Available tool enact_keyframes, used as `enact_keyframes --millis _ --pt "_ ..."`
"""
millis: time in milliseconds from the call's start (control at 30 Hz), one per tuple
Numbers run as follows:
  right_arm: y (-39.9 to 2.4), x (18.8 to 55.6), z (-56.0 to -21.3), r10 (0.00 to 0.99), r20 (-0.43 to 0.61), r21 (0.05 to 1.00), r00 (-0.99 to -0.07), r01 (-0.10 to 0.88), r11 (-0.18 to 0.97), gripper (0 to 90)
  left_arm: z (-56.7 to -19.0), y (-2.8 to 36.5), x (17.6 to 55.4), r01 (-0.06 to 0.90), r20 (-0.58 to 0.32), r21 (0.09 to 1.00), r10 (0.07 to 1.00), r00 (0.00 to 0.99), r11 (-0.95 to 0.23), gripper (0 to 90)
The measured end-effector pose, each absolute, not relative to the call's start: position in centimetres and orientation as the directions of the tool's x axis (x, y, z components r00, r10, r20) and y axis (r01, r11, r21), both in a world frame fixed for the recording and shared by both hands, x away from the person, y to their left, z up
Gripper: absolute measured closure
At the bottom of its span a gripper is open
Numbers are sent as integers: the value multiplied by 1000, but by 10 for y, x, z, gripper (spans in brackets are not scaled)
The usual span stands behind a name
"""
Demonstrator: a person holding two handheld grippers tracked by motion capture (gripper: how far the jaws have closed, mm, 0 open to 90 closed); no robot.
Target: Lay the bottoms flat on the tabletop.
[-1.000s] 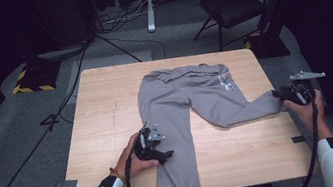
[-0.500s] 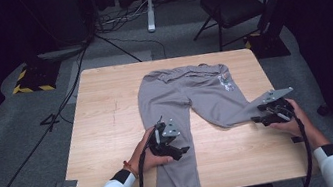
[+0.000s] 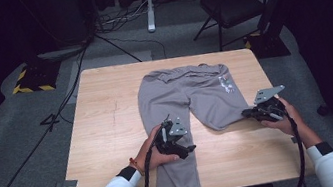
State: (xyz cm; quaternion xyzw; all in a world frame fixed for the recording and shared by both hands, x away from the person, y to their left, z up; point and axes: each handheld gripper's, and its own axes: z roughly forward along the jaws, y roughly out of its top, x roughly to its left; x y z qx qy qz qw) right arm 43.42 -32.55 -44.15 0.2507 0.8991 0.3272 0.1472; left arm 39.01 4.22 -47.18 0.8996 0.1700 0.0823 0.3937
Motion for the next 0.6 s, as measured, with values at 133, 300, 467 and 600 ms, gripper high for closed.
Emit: enact_keyframes --millis 133,300,467,600 --pt "-305 413 -402 495 -63 729 -867 298 616 864 -466 46 390 231 29 749 380 925 -621 227" --pt "-286 414 -371 467 18 784 -884 302 542 861 -463 49 390 225 33 759 381 924 -611 228" --pt "-295 454 -383 618 -50 740 -785 386 550 852 -463 47 390 220 30 757 370 929 -615 229" --pt "-321 490 -415 718 -77 691 -691 482 538 841 -465 44 391 222 22 749 358 934 -624 230"
